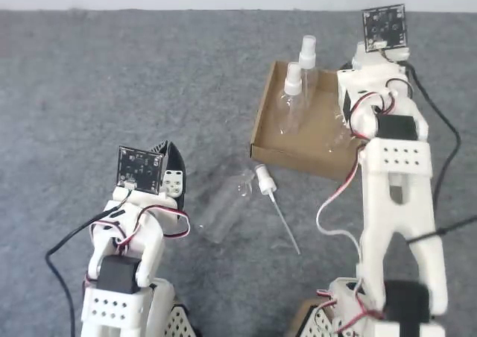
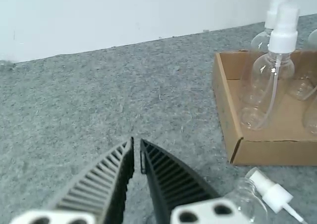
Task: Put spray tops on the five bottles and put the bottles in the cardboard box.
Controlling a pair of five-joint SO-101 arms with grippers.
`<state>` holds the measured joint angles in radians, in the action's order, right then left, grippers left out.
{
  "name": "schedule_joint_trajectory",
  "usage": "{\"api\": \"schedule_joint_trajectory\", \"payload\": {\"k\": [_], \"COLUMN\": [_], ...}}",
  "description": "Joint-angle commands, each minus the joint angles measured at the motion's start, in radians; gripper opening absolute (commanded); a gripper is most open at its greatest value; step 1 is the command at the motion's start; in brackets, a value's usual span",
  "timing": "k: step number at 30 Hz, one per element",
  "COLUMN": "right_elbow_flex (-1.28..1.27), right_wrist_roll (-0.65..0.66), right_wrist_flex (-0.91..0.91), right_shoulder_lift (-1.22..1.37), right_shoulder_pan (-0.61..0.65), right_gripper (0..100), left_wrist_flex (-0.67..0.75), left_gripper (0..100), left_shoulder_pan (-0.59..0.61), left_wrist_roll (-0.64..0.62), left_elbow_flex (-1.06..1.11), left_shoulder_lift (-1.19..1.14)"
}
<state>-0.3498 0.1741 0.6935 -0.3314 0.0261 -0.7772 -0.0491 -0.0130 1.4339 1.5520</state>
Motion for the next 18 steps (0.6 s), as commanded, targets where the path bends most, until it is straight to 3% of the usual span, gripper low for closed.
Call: {"api": "schedule_joint_trajectory", "payload": {"k": [1, 14, 18], "right_elbow_flex": [0.071, 0.063, 0.037], "right_wrist_roll": [0.018, 0.003, -0.169], "right_wrist_flex": [0.156, 0.538, 0.562], "right_shoulder_lift": [-0.143, -0.289, -0.205], "right_shoulder_pan": [0.084, 0.552, 0.693], "right_gripper": [27.0, 27.0, 27.0], "left_wrist_flex": [0.032, 0.031, 0.029], "left_gripper": [1, 1, 1], "left_shoulder_pan": [0.006, 0.012, 0.083], "left_wrist_roll": [-0.006, -0.009, -0.011], "left_elbow_flex": [-0.01, -0.01, -0.022], "left_shoulder_lift": [0.021, 0.021, 0.021]}}
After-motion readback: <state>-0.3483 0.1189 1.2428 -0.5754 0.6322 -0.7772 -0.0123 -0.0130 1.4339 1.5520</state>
